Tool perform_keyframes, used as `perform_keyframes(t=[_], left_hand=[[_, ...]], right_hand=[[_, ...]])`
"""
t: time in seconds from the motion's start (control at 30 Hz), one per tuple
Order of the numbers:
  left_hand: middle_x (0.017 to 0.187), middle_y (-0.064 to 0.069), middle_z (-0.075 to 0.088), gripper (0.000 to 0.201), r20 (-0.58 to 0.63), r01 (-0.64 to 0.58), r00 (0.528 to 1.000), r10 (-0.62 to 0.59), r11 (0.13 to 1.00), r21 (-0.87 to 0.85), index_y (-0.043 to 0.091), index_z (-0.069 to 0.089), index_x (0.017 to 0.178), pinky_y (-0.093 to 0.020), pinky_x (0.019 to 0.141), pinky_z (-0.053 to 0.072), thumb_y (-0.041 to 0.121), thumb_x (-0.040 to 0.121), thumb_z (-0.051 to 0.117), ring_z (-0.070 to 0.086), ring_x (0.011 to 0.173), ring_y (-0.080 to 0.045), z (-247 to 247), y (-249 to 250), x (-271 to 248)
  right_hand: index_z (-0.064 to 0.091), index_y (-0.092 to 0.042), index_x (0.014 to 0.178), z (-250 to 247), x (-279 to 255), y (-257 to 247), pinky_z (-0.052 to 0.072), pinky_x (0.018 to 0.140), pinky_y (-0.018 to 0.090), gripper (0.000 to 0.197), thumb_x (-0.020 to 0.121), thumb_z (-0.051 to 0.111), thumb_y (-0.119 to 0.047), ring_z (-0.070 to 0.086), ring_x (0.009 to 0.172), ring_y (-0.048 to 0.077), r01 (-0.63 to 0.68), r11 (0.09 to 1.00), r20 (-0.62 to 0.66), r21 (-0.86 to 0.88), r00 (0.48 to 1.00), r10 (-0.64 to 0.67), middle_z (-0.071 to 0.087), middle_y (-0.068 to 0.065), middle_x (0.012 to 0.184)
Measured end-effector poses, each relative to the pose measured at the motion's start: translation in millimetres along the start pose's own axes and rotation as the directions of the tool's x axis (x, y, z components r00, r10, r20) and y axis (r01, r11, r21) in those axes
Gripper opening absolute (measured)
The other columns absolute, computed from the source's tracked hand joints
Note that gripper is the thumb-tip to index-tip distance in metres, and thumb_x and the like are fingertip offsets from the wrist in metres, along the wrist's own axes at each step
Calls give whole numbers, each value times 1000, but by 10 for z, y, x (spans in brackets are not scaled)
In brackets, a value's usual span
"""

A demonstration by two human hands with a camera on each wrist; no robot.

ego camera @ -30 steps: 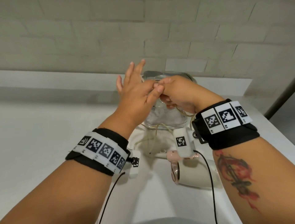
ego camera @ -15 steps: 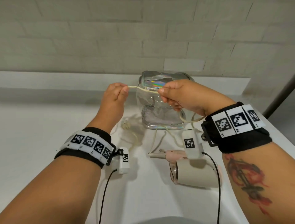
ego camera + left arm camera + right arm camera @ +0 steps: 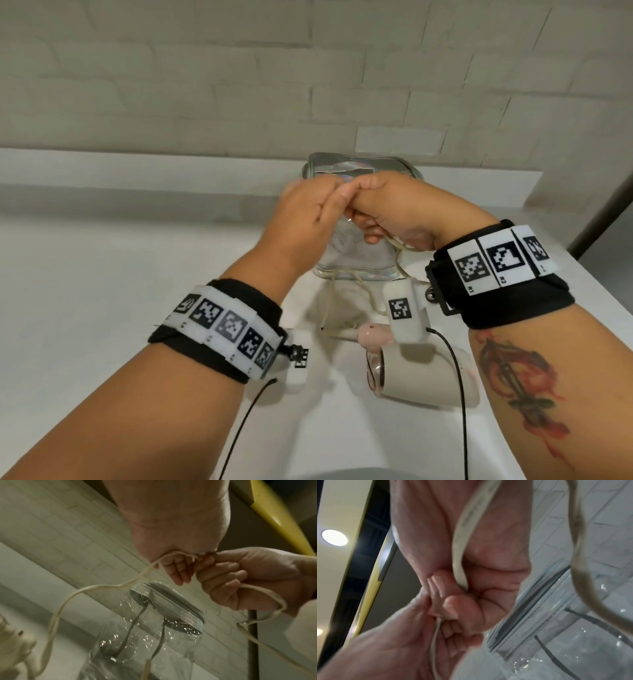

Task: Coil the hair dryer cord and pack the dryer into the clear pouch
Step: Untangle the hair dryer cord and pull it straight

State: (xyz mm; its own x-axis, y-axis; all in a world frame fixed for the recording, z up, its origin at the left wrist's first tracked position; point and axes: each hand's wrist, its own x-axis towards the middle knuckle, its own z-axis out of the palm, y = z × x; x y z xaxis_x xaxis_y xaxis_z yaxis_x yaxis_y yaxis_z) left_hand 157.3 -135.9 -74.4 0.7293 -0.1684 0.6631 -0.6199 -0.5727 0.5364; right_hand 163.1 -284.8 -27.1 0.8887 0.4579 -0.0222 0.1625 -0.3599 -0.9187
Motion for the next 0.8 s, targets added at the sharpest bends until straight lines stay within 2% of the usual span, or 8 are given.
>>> perform_keyframes(t=[0.07,0.17,0.33,0.53,0.63,0.7,0.73,0.8], left_hand=[[71,4,60,39,-24,55,998,-56,996,-73,24,57,73,-31,69,45,43,97,33,55,69,-12,48,26,26],[60,-3,55,41,-57,154,985,-160,982,-108,30,54,61,-20,56,38,38,99,43,48,57,-7,75,-13,45],[63,-7,40,49,-136,319,918,-373,896,-309,9,46,61,-32,57,34,44,95,50,40,60,-17,10,-81,123],[64,-4,37,44,-278,508,748,-603,789,-344,18,41,64,-33,62,32,55,88,46,36,62,-20,-327,-617,138],[62,0,41,46,-191,594,778,-598,800,-84,16,42,64,-32,61,34,51,94,44,38,62,-20,-288,-681,78],[67,-2,49,42,-163,545,830,-533,838,32,14,51,71,-36,65,40,47,95,46,45,67,-23,-244,-640,62],[79,-3,58,37,-166,479,871,-463,875,69,15,59,82,-41,77,47,46,95,45,53,77,-24,-226,-607,58],[116,-3,63,40,-168,280,954,-248,937,207,24,66,109,-54,104,35,49,94,37,55,114,-22,-179,-448,69]], right_hand=[[51,-13,68,5,19,-14,31,49,27,33,99,42,-19,29,41,10,0,1000,-21,26,1000,1,36,-2,48],[50,-14,66,2,28,13,32,49,27,37,99,44,-30,30,40,11,-11,999,-42,53,999,13,37,-6,42],[47,-15,67,32,66,-6,32,47,26,37,100,43,-30,30,36,10,-2,996,-68,92,998,8,36,-7,39],[49,-15,65,-112,-77,24,33,51,28,35,98,49,-28,30,41,11,28,999,-67,-19,997,-29,36,-9,42],[49,-16,64,-91,-74,51,34,52,28,35,97,50,-29,32,39,8,16,999,-92,-32,996,-19,37,-12,40],[50,-17,63,-68,-56,56,33,50,27,35,97,50,-29,32,38,7,4,998,-101,-61,995,-10,38,-12,41],[50,-17,63,-53,-50,52,32,49,26,36,96,50,-29,33,39,7,-1,997,-105,-79,994,-7,38,-12,41],[50,-16,63,-27,-31,34,29,47,25,36,97,50,-29,32,39,8,-10,996,-124,-89,992,-1,39,-12,40]])
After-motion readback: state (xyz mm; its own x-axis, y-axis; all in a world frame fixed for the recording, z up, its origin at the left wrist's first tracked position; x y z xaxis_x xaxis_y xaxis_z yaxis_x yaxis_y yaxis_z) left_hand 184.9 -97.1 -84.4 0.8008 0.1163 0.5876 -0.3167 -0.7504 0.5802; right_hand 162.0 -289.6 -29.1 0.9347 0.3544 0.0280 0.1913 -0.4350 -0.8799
